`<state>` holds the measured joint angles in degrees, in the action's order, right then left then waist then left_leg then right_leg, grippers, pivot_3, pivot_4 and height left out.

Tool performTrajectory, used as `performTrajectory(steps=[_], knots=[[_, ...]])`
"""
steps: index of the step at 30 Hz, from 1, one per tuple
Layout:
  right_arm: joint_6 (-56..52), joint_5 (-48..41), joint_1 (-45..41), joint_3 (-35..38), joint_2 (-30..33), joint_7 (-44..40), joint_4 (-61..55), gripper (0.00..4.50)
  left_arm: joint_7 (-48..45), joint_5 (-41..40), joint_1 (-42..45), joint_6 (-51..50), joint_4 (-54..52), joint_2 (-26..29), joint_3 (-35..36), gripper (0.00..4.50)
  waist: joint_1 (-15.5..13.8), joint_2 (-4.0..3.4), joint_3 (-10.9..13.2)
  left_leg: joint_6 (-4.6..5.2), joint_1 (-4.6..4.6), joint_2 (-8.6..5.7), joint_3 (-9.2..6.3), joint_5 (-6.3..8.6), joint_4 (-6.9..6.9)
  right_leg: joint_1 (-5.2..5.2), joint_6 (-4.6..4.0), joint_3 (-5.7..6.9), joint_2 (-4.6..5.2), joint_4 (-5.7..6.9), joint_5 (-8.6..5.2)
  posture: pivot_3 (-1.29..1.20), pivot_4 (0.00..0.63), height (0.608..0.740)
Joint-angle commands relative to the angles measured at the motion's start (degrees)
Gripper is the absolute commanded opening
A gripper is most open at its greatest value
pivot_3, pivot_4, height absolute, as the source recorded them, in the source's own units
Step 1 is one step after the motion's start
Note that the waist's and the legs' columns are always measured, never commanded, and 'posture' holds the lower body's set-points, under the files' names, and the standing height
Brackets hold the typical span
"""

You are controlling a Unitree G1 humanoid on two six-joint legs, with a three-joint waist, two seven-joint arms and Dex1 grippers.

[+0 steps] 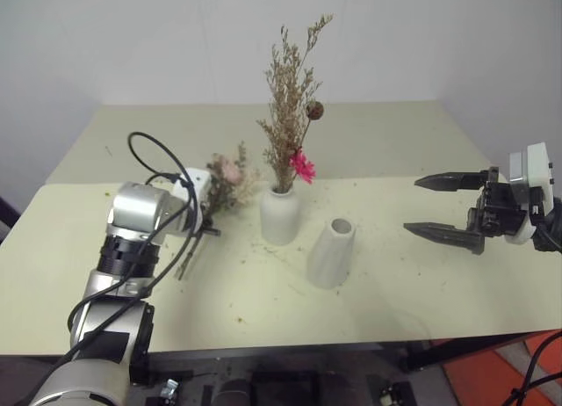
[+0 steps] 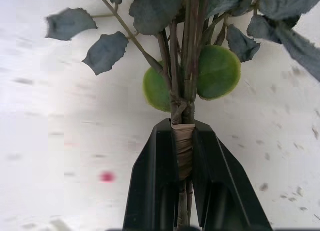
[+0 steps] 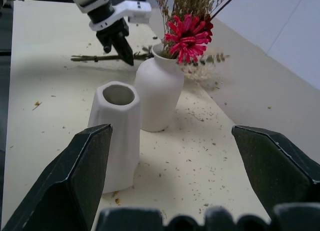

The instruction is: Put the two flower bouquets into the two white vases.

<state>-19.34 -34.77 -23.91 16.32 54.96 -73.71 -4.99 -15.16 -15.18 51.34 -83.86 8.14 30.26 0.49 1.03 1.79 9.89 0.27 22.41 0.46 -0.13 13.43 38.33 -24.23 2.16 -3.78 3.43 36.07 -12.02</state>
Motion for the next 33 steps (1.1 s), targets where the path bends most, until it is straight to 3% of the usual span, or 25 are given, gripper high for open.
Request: performTrajectory(steps=[1, 5, 10, 19, 27, 33], knots=[[1.0, -0.1, -1.4, 0.8, 1.3, -1.1, 0.5, 4.5, 0.8, 0.3, 1.0, 1.7, -5.3, 1.6, 6.0, 0.12, 0.0, 0.0, 0.0, 0.0, 0.01, 0.0, 0.0, 0.0, 0.0, -0.01, 0.0, 0.0, 0.0, 0.0, 0.0, 0.0, 0.15, 0.74], [0.6, -0.5, -1.8, 0.9, 1.5, -2.4, 1.5, 4.5, -2.2, -3.3, 0.9, 6.0, -10.6, 2.5, 13.6, 0.12, 0.0, 0.01, 0.0, 0.0, 0.02, 0.0, 0.0, 0.0, 0.0, -0.01, -0.01, 0.0, 0.02, 0.0, 0.01, 0.0, 0.15, 0.74], [-0.1, -1.5, -1.5, 1.7, 2.2, -4.4, 2.2, 4.5, -12.7, -13.1, -1.9, 16.0, -19.4, 3.3, 22.7, 0.12, 0.0, 0.01, 0.0, -0.04, 0.01, 0.04, 0.01, 0.02, -0.01, -0.02, -0.03, 0.0, 0.03, -0.01, 0.02, 0.0, 0.15, 0.74], [-2.4, -5.7, 0.3, 4.6, 4.1, -8.9, 1.8, 4.5, -21.6, -32.5, 2.0, 16.9, -24.4, 3.5, 29.1, 0.12, 0.0, 0.02, 0.0, -0.04, -0.03, 0.03, 0.02, 0.02, 0.01, 0.06, -0.01, 0.02, 0.01, -0.02, 0.01, 0.0, 0.15, 0.74], [-3.0, -7.0, 2.1, 6.5, 6.1, -11.6, 1.8, 4.5, -19.6, -48.0, 4.8, 16.8, -24.1, -0.2, 27.2, 0.12, 0.0, 0.02, 0.0, -0.04, -0.09, 0.04, 0.03, 0.02, 0.02, 0.11, 0.01, 0.01, 0.01, 0.0, 0.0, 0.0, 0.15, 0.74], [-2.6, -6.3, 3.6, 7.9, 7.2, -12.2, 3.1, 4.5, -19.4, -46.4, 5.2, 22.0, -22.7, -8.0, 17.0, 0.12, -0.2, 0.03, 0.0, -0.04, -0.04, 0.0, 0.04, 0.02, 0.05, 0.1, 0.0, 0.01, 0.0, -0.04, 0.0, 0.0, 0.15, 0.74]])
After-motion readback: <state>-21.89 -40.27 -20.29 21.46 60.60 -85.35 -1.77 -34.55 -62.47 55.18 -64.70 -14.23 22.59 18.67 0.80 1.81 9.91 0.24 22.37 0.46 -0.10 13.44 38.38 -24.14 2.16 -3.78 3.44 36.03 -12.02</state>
